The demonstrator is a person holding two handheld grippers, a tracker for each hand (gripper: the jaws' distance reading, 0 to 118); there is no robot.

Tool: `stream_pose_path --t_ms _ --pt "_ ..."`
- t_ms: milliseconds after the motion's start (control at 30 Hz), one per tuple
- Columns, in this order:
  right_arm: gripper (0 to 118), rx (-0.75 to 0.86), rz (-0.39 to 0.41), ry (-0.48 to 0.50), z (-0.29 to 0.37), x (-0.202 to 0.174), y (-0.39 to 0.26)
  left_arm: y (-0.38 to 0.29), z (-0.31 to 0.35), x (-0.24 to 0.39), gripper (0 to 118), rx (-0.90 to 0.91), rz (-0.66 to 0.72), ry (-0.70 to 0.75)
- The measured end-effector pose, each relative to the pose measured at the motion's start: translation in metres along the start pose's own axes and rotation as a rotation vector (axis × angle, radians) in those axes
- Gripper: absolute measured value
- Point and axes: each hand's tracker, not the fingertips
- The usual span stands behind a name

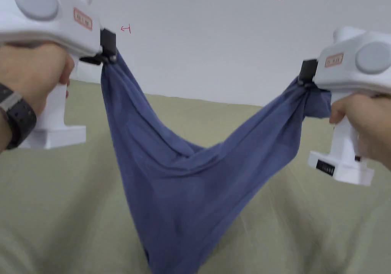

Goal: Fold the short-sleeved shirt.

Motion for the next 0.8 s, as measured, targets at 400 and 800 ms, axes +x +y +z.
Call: stream_pose_path --t_ms 400,800 --pt "13 0.045 -0.016 -0.007 -0.019 0.043 -0.013 -0.027 0.042 0.013 3 0.069 -0.102 -0.059" --pt "13 -0.196 -0.134 -0.025 0.057 0.126 -0.179 -0.214 0.077 -0.045 3 -0.192 -0.013 -0.121"
